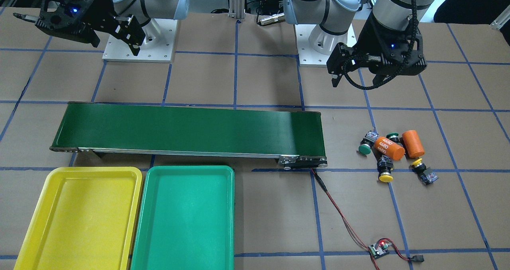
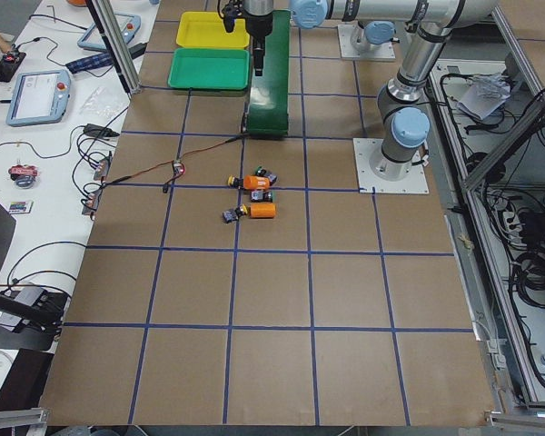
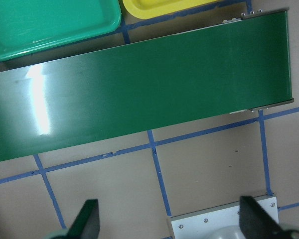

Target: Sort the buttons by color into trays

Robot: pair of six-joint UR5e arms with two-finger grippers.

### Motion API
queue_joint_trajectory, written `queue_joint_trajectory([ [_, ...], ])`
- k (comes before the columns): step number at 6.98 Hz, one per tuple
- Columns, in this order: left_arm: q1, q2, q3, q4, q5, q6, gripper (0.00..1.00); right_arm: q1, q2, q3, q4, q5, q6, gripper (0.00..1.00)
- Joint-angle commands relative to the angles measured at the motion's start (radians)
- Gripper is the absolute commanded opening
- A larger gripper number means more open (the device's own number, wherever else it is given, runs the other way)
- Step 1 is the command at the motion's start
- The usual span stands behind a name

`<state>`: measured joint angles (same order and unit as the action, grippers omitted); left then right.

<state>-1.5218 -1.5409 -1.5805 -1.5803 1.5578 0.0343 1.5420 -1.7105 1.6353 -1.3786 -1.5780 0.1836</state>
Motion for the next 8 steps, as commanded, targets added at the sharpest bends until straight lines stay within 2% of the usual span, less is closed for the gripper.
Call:
queue_joint_trajectory([
  [1, 0.0, 0.001, -0.001, 0.005, -0.002, -0.004, 1.0, 0.007, -0.001, 0.0, 0.0, 0.006, -0.019, 1.0],
  [3, 0.002, -0.002, -0.001, 0.002, 0.001, -0.002, 1.0, 0.007, -0.003, 0.0, -0.002, 0.006, -0.03, 1.0],
  [5, 0.034, -0.071, 0.016, 0.016, -0.005, 0.013, 1.0, 0.007, -0.003, 0.001, 0.0, 0.004, -0.038, 1.0],
  [6, 0.136, -0.126, -0.002, 0.06, -0.005, 0.05, 1.0, 0.007, -0.006, 0.001, 0.0, 0.004, -0.036, 1.0],
  [7, 0.225, -0.199, -0.006, 0.142, -0.008, 0.205, 1.0, 0.007, -0.006, 0.003, 0.0, 0.004, -0.038, 1.0],
  [8, 0.26, -0.287, -0.016, 0.222, -0.005, 0.352, 1.0, 0.007, -0.006, 0.005, 0.004, 0.006, -0.038, 1.0],
])
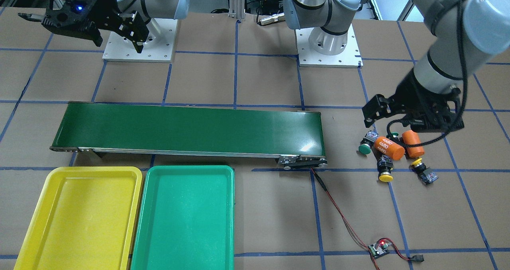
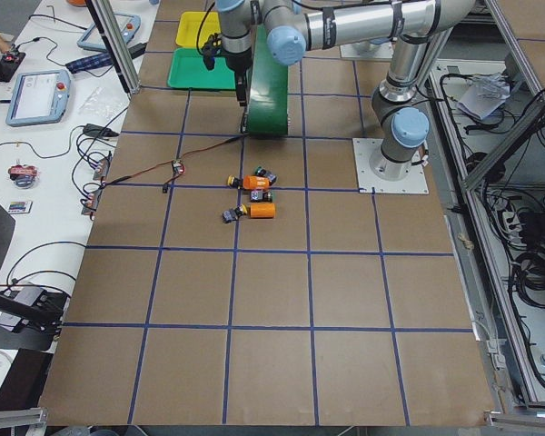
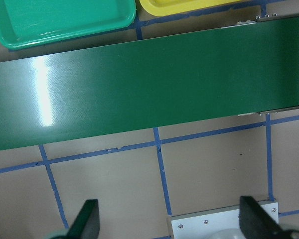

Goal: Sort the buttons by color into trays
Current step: 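Lower the left gripper onto the pile and grasp a yellow-cap button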

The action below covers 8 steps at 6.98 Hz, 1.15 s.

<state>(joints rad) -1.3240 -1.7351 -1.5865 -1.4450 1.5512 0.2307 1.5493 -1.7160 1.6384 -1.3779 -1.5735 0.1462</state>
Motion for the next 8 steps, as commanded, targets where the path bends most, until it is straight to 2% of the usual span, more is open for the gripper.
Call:
queue_joint_trajectory([
  [1, 0.096, -0.177, -0.019, 0.207, 0.004, 0.229, 1.0, 0.0, -0.002, 0.008, 0.008, 0.0, -0.002, 1.0],
  [4, 0.118, -0.311, -0.033, 0.285, 0.004, 0.269, 1.0, 0.0, 0.001, 0.009, 0.008, 0.0, -0.002, 1.0],
  [8, 0.124, -0.347, -0.033, 0.295, 0.02, 0.323, 1.0, 0.0, 0.001, 0.028, -0.001, -0.016, -0.002, 1.0],
])
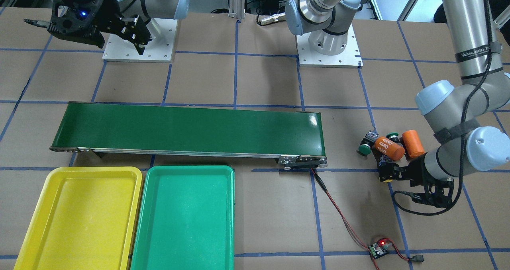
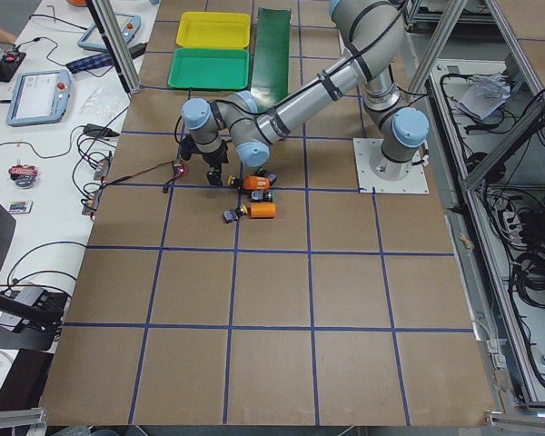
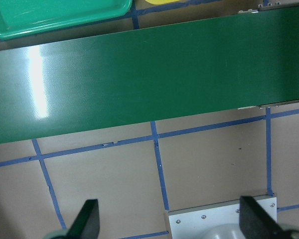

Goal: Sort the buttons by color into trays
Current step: 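Lower the left gripper onto the pile and grasp a yellow-cap button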

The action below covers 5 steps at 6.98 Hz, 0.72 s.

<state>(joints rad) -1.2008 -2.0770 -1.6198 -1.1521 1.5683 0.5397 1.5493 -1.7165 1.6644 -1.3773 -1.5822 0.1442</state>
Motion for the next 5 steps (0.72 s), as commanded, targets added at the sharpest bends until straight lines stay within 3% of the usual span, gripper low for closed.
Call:
queue_joint_trajectory([
  [1, 0.001, -0.005, -0.012, 0.002, 0.001, 0.016, 1.0, 0.0, 0.002, 0.003, 0.0, -0.007, 0.002, 1.0],
  [2, -0.005, 0.008, -0.078, 0.005, 0.001, 0.047, 1.0, 0.0, 0.002, 0.003, 0.0, -0.007, 0.005, 1.0],
  [3, 0.0, 0.003, -0.144, 0.153, 0.01, 0.06, 1.0, 0.0, 0.002, 0.003, 0.004, -0.007, 0.002, 1.0],
  [4, 0.004, 0.0, -0.17, 0.242, 0.041, 0.093, 1.0, 0.0, 0.005, 0.003, 0.0, -0.007, 0.003, 1.0],
  [5, 0.004, 0.002, -0.173, 0.239, 0.042, 0.095, 1.0, 0.0, 0.002, 0.005, 0.0, -0.006, 0.005, 1.0],
])
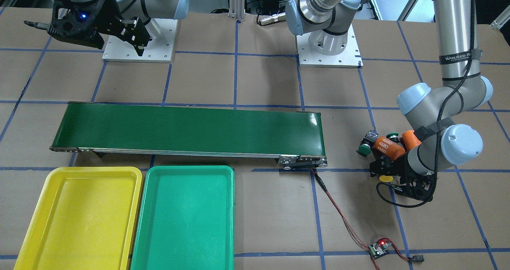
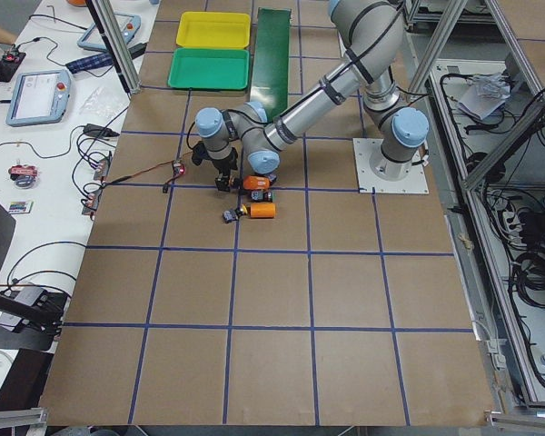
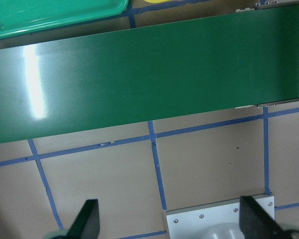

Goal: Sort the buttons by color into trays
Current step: 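Lower the left gripper onto the pile and grasp a yellow-cap button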

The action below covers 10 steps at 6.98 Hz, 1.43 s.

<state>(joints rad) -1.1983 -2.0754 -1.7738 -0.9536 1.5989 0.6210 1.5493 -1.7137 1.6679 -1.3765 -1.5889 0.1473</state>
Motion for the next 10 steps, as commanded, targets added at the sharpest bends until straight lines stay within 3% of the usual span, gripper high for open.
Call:
queue_joint_trajectory([
  [1, 0.002, 0.0, -0.032, 0.041, 0.01, 0.013, 1.0, 0.0, -0.001, 0.003, 0.0, 0.0, 0.001, 1.0],
  [7, 0.037, 0.023, -0.062, 0.027, 0.006, 0.016, 1.0, 0.0, 0.0, 0.009, -0.001, -0.003, 0.0, 1.0],
  [8, 0.029, 0.034, -0.064, 0.023, 0.007, 0.016, 0.74, 0.0, -0.001, 0.009, -0.001, -0.002, 0.0, 1.0],
  [9, 0.031, 0.038, -0.068, 0.018, 0.012, 0.017, 0.64, 0.0, 0.005, 0.009, -0.003, -0.003, 0.0, 1.0],
  [10, 0.034, 0.044, -0.072, 0.016, 0.012, 0.019, 0.43, 0.0, 0.002, 0.009, -0.003, -0.003, 0.0, 1.0],
])
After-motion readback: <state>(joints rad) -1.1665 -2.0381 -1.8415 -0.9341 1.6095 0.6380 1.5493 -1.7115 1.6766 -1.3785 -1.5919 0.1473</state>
